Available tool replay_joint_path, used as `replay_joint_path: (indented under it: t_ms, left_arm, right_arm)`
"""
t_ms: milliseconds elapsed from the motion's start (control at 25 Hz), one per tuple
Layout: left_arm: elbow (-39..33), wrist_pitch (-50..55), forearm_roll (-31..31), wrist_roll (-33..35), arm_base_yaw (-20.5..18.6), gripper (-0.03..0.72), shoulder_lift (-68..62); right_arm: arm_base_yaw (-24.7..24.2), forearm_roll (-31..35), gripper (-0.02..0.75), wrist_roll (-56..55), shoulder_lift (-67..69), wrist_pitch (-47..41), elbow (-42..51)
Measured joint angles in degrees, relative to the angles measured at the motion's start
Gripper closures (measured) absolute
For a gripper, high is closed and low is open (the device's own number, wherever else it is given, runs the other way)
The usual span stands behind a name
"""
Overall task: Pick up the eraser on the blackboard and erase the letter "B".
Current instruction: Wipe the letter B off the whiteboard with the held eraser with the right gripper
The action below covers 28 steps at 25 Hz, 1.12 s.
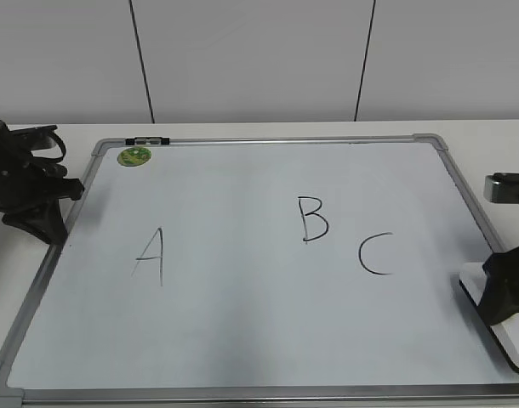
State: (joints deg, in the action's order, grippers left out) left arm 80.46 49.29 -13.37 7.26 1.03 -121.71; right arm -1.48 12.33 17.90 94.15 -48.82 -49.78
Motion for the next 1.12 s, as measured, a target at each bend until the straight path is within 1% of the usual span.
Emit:
replay_joint_path:
  t_ms: [160, 400, 520, 560, 600, 720, 840, 920, 1120]
  left_arm:
    - [0.00, 0.00, 0.00, 0.00, 0.00, 0.657, 0.00]
    - [0.00, 0.13, 0.00, 0.00, 0.00, 0.657, 0.00]
    - [0.00, 0.13, 0.00, 0.00, 0.00, 0.657, 0.00]
    - [0.00, 0.13, 0.00, 0.00, 0.00, 0.657, 0.00]
    - [0.00, 0.13, 0.00, 0.00, 0.00, 0.657, 0.00]
    - [0.00, 0.13, 0.00, 0.00, 0.00, 0.657, 0.00]
    - [0.00, 0.13, 0.00, 0.00, 0.00, 0.657, 0.00]
    - [0.00, 0.13, -0.04, 0.00, 0.00, 0.657, 0.00]
    - [0.00, 0.13, -0.14, 0.00, 0.00, 0.657, 0.00]
  right_arm:
    - [0.00, 2.61, 0.197, 0.00, 0.00, -2.68, -3.55]
    - [0.60, 5.54, 0.198, 0.00, 0.09, -4.19, -9.78]
    - [4.02, 5.54, 0.198, 0.00, 0.20, -4.57, -13.94]
    - [4.02, 5.54, 0.198, 0.00, 0.20, -4.57, -13.94]
    - [7.41, 5.54, 0.198, 0.00, 0.66, -4.44, -16.90]
    - [10.74, 5.54, 0.198, 0.00, 2.42, -4.19, -20.44]
    - [14.32, 5.54, 0.198, -0.47, 6.80, -4.11, -26.48]
    - [15.47, 5.54, 0.198, -0.69, 9.51, -4.52, -29.53]
    - [17.37, 3.88, 0.198, -0.79, 20.58, -5.77, -41.70]
